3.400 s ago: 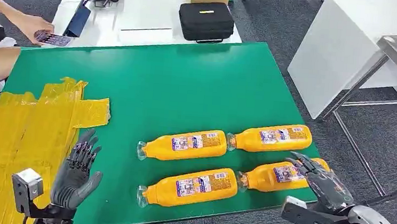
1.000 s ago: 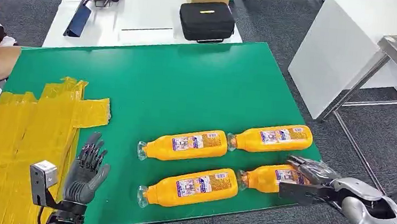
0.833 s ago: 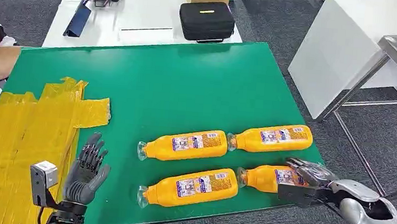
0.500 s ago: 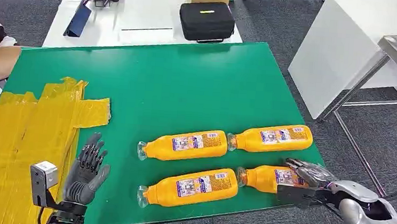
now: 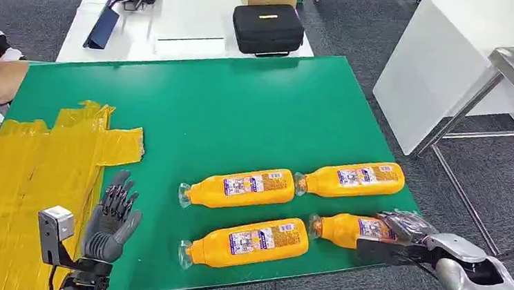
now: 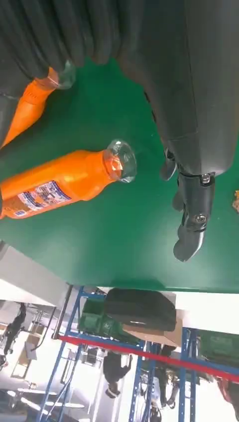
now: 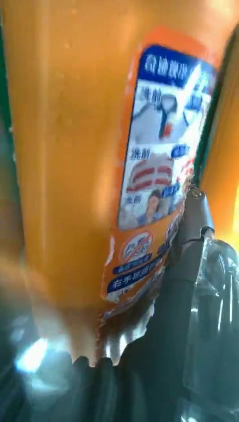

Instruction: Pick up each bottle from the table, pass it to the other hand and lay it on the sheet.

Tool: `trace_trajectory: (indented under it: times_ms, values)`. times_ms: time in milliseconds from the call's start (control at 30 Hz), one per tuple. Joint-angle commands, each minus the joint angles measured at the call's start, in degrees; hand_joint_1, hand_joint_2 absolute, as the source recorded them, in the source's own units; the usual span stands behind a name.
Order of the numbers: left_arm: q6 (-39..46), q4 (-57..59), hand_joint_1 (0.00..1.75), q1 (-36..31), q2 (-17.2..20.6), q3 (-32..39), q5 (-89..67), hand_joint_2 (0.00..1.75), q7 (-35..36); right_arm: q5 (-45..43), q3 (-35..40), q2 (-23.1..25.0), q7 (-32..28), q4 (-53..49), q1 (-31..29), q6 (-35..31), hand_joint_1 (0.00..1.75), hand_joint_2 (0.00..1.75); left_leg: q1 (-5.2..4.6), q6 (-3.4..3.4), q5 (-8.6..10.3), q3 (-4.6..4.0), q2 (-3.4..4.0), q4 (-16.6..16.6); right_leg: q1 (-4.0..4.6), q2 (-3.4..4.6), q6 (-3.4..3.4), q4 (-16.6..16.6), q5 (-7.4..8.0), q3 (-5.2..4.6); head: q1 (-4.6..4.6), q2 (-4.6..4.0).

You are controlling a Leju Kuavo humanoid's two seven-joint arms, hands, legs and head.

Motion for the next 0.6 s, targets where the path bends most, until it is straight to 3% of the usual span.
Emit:
trace_trajectory:
  times_ms: [33,100,133,433,500,600]
  values:
    - [0.07,3.23,0.0,-1.56,0.18,-1.03,0.21,1.75,0.48,0.83,3.23,1.36,1.01,3.13,3.2,-0.27,1.75,1.75,0.1,-0.09,-0.02,0.32,-0.21,-0.1,0.08,-0.05,-0.08,-0.19,-0.08,0.41,0.04,0.0]
    - [0.1,3.38,0.0,-1.48,0.28,-1.12,0.21,1.75,0.48,0.8,3.01,1.19,1.03,2.73,3.71,-0.35,1.75,1.75,0.12,-0.09,-0.09,0.58,-0.36,-0.13,0.08,-0.1,-0.14,-0.25,-0.19,0.57,0.05,0.0]
    - [0.15,3.57,0.0,-1.44,0.38,-1.22,0.23,1.75,0.51,0.71,2.61,1.26,1.04,2.15,4.29,-0.54,1.75,1.75,0.12,0.06,-0.14,0.57,-0.27,-0.09,0.09,-0.09,0.02,-0.22,-0.23,0.18,0.04,0.0]
    - [0.35,3.67,0.0,-1.23,0.42,-1.17,0.39,1.75,0.54,0.34,1.82,1.83,0.53,1.6,4.72,-1.38,1.75,1.75,0.08,0.07,-0.23,0.76,-0.25,-0.13,0.05,-0.06,0.05,-0.26,-0.28,0.91,0.04,0.0]
    - [0.56,3.42,0.0,-0.82,0.45,-0.85,0.44,1.75,0.53,-3.74,-0.42,3.22,-4.0,0.37,5.46,-4.33,1.75,1.75,0.08,0.08,-0.22,0.74,-0.24,-0.11,0.05,-0.07,0.07,-0.24,-0.27,0.86,0.04,0.0]
    - [0.6,3.38,0.0,-0.73,0.47,-0.78,0.49,1.75,0.49,-4.45,-0.92,3.48,-4.77,0.01,5.68,-4.85,1.75,1.75,0.09,0.05,-0.24,0.8,-0.27,-0.15,0.06,-0.05,0.03,-0.29,-0.29,0.94,0.04,0.0]
